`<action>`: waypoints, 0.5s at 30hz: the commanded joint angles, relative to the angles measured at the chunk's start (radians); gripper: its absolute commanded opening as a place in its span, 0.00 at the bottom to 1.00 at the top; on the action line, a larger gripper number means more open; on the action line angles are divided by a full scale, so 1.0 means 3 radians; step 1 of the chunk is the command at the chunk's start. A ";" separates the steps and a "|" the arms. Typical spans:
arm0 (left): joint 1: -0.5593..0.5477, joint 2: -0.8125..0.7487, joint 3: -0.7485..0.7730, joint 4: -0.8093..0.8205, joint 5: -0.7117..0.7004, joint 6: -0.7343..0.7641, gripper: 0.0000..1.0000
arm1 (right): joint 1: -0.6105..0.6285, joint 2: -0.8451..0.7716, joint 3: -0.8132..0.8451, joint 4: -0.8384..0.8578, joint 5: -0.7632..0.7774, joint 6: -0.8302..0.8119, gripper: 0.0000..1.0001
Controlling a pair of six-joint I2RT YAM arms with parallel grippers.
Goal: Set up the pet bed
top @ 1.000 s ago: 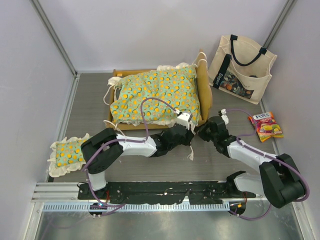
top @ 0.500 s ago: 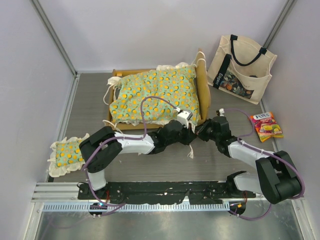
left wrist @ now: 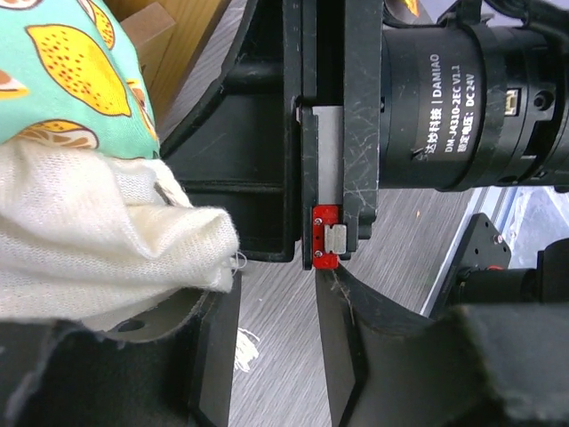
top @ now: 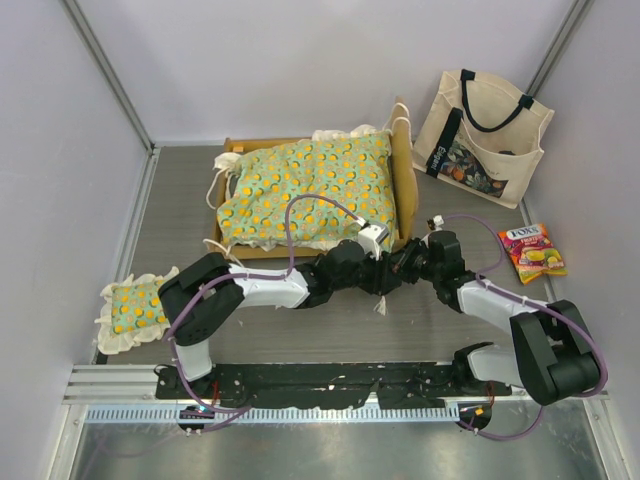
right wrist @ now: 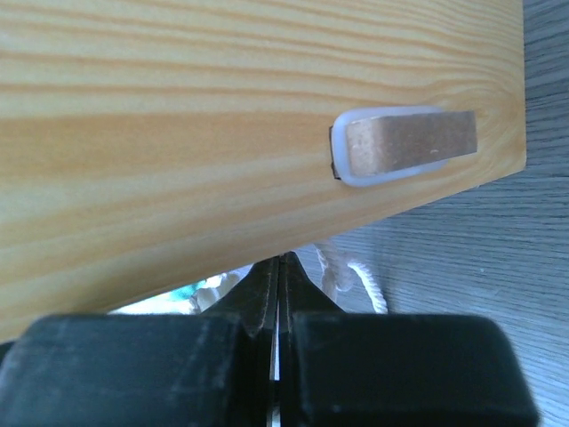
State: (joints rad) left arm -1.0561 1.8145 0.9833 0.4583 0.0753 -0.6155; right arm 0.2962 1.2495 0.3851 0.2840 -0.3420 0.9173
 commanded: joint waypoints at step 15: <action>-0.0018 -0.0403 0.0271 -0.0582 0.0081 0.0293 0.57 | 0.0051 0.0094 0.0271 -0.0103 -0.0169 -0.0225 0.01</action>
State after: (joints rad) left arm -1.0580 1.7351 1.0115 0.3130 0.0959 -0.5591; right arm 0.2996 1.2709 0.4194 0.2329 -0.3698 0.8791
